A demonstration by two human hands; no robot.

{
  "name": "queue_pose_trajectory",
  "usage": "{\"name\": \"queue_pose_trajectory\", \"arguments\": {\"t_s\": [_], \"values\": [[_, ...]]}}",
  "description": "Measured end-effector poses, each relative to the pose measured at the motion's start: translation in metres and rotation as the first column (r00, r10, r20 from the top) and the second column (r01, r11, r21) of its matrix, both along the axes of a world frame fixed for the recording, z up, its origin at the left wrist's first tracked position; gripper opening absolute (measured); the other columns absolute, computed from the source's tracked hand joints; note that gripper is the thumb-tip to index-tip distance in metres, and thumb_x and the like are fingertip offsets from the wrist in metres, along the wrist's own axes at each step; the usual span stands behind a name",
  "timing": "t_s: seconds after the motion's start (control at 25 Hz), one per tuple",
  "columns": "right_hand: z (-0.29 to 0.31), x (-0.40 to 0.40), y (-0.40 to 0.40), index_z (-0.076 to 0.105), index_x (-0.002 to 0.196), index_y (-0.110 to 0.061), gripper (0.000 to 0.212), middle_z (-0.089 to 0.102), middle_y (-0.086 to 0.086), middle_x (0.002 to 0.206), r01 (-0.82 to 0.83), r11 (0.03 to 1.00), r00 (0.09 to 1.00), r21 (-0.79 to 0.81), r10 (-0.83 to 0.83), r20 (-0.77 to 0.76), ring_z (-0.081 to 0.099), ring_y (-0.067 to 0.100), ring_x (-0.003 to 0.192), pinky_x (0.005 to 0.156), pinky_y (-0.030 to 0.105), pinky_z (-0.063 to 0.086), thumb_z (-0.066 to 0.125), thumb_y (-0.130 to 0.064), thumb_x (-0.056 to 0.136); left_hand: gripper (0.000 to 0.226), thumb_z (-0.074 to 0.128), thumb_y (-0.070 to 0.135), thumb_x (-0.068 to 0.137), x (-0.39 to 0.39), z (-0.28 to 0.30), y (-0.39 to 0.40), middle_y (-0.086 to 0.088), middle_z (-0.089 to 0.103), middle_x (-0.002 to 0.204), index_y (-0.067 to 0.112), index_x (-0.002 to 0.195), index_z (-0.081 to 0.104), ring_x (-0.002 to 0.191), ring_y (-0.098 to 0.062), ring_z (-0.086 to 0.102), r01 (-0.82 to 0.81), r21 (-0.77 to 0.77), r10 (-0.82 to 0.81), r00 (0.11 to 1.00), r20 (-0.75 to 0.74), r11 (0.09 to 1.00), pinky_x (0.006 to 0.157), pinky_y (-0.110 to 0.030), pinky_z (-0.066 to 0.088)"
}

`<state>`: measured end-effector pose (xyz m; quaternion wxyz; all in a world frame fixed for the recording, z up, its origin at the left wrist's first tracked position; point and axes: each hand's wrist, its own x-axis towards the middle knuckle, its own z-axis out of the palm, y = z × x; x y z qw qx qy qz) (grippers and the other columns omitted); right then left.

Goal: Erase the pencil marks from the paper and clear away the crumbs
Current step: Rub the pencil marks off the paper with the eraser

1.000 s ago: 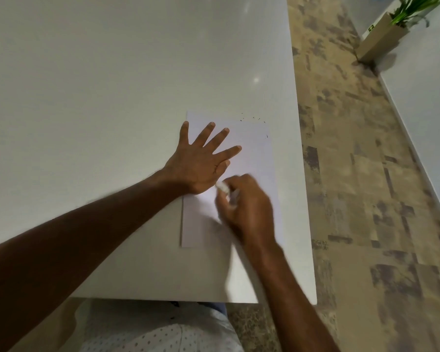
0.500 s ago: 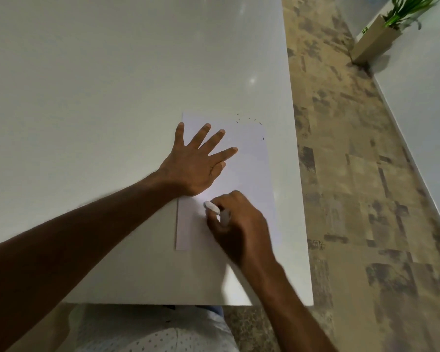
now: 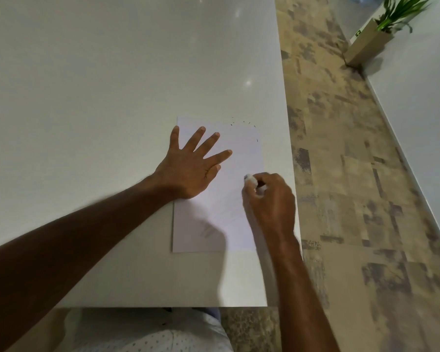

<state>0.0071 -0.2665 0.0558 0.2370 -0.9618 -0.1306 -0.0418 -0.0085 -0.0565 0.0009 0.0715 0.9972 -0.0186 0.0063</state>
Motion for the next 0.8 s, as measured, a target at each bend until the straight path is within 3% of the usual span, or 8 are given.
{"name": "queue_pose_trajectory", "arguments": {"t_s": [0.08, 0.16, 0.24, 0.36, 0.44, 0.6, 0.64, 0.8], "values": [[0.002, -0.007, 0.006, 0.070, 0.088, -0.023, 0.020, 0.065, -0.004, 0.088, 0.035, 0.999, 0.999, -0.017, -0.035, 0.037, 0.063, 0.016, 0.077, 0.062, 0.021, 0.040, 0.061, -0.033, 0.103, 0.055, -0.005, 0.052, 0.102, -0.001, 0.000, 0.000, 0.004, -0.008, 0.171, 0.050, 0.157, -0.006, 0.157, -0.029, -0.010, -0.003, 0.000, 0.003, 1.000, 0.006, 1.000, 0.117, -0.071, -0.003], [-0.010, -0.065, 0.021, 0.067, 0.086, -0.020, 0.016, 0.063, -0.001, 0.086, -0.194, 0.977, 0.981, -0.091, 0.194, -0.010, 0.059, 0.018, 0.073, 0.062, 0.026, 0.044, 0.065, -0.028, 0.099, 0.056, -0.004, 0.053, 0.102, -0.001, -0.001, 0.000, 0.004, -0.006, 0.171, 0.050, 0.157, -0.004, 0.157, -0.028, -0.009, -0.001, 0.002, 0.001, 1.000, 0.009, 1.000, 0.116, -0.071, -0.004], [-0.016, -0.079, 0.013, 0.069, 0.085, -0.022, 0.015, 0.064, -0.004, 0.084, -0.368, 0.927, 0.930, -0.078, 0.365, -0.052, 0.057, 0.013, 0.072, 0.063, 0.017, 0.040, 0.068, -0.031, 0.098, 0.054, -0.001, 0.052, 0.104, -0.001, -0.002, 0.000, 0.004, -0.007, 0.171, 0.050, 0.157, -0.004, 0.157, -0.028, -0.009, -0.003, -0.006, 0.003, 1.000, 0.007, 1.000, 0.116, -0.071, -0.004], [-0.001, -0.012, -0.001, 0.071, 0.089, -0.025, 0.018, 0.065, -0.008, 0.086, -0.041, 0.999, 0.999, -0.003, 0.041, -0.014, 0.062, 0.010, 0.077, 0.060, 0.012, 0.036, 0.063, -0.036, 0.101, 0.054, 0.001, 0.054, 0.104, 0.000, 0.000, 0.000, 0.004, -0.009, 0.170, 0.050, 0.157, -0.006, 0.156, -0.028, -0.012, -0.002, -0.007, 0.002, 1.000, -0.005, 1.000, 0.116, -0.071, -0.005], [0.002, -0.003, -0.001, 0.070, 0.089, -0.023, 0.017, 0.063, -0.009, 0.086, 0.035, 0.999, 0.999, 0.040, -0.035, 0.014, 0.060, 0.009, 0.074, 0.063, 0.007, 0.038, 0.064, -0.033, 0.102, 0.055, -0.001, 0.055, 0.103, 0.000, 0.002, 0.000, 0.004, -0.011, 0.170, 0.050, 0.157, -0.007, 0.156, -0.028, -0.013, -0.009, -0.016, 0.009, 1.000, -0.010, 1.000, 0.117, -0.071, -0.005], [-0.021, -0.083, 0.011, 0.069, 0.088, -0.024, 0.012, 0.063, -0.007, 0.086, -0.381, 0.924, 0.922, -0.026, 0.378, -0.086, 0.053, 0.006, 0.074, 0.069, 0.006, 0.038, 0.070, -0.033, 0.097, 0.054, 0.001, 0.053, 0.104, 0.000, 0.001, 0.000, 0.004, -0.011, 0.170, 0.050, 0.157, -0.007, 0.156, -0.028, -0.012, -0.005, -0.006, 0.005, 1.000, -0.012, 1.000, 0.116, -0.071, -0.005], [-0.020, -0.074, 0.008, 0.070, 0.090, -0.027, 0.011, 0.064, -0.009, 0.088, -0.395, 0.919, 0.914, -0.010, 0.392, -0.105, 0.053, 0.005, 0.075, 0.069, 0.005, 0.036, 0.070, -0.036, 0.097, 0.054, 0.002, 0.054, 0.104, 0.000, 0.000, 0.000, 0.004, -0.010, 0.170, 0.050, 0.157, -0.006, 0.156, -0.028, -0.012, -0.003, -0.007, 0.003, 1.000, -0.007, 1.000, 0.116, -0.071, -0.005], [0.000, 0.001, -0.001, 0.073, 0.098, -0.024, 0.014, 0.065, -0.009, 0.093, 0.014, 0.998, 1.000, 0.060, -0.014, 0.006, 0.061, 0.007, 0.079, 0.064, 0.005, 0.037, 0.067, -0.036, 0.101, 0.056, 0.001, 0.059, 0.102, 0.000, 0.000, 0.000, 0.004, -0.012, 0.170, 0.050, 0.157, -0.008, 0.156, -0.028, -0.014, -0.006, -0.013, 0.005, 1.000, -0.010, 1.000, 0.116, -0.071, -0.007]]}}
